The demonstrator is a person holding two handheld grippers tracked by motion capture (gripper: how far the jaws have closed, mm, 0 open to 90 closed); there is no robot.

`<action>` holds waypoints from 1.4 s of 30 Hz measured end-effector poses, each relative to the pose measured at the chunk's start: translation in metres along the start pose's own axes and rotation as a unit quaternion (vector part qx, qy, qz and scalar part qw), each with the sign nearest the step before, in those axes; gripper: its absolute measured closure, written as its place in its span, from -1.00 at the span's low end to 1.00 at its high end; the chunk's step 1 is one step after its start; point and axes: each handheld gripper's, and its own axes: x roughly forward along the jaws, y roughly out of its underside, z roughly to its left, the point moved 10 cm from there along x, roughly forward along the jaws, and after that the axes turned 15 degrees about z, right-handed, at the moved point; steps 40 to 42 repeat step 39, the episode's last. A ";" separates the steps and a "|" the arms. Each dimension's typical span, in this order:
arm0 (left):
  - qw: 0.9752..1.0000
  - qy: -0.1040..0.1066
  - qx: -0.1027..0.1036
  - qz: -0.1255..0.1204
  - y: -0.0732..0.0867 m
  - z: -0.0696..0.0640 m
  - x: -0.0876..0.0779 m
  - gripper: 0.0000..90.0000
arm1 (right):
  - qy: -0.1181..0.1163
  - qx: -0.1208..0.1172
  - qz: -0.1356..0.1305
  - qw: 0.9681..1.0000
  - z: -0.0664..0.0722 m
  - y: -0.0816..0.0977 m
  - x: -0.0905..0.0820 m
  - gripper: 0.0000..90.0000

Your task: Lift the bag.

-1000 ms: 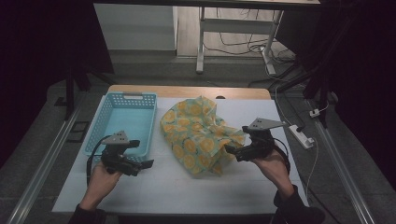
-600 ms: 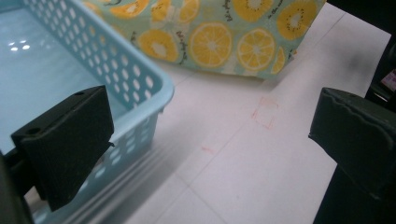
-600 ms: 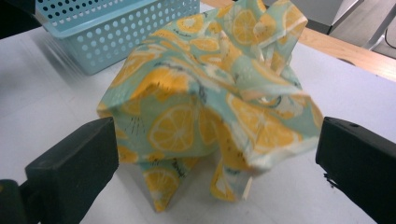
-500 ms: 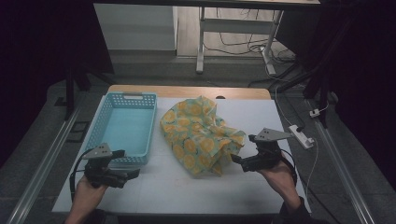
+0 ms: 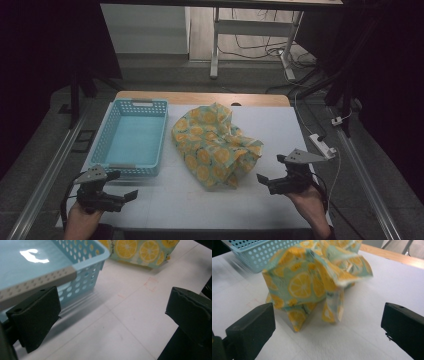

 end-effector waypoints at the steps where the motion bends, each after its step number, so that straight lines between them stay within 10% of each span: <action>1: 1.000 -0.001 -0.002 0.000 0.002 0.001 0.000 -1.00 | 0.001 0.004 0.002 1.000 -0.001 0.004 0.000 -1.00; 16: 0.999 -0.020 -0.042 0.015 0.035 0.016 0.000 -1.00 | 0.022 0.067 0.016 0.997 -0.023 0.066 -0.006 -1.00; 42: 0.995 -0.040 -0.067 0.065 0.058 0.023 0.008 -1.00 | 0.021 0.086 0.079 0.993 -0.017 0.113 0.006 -1.00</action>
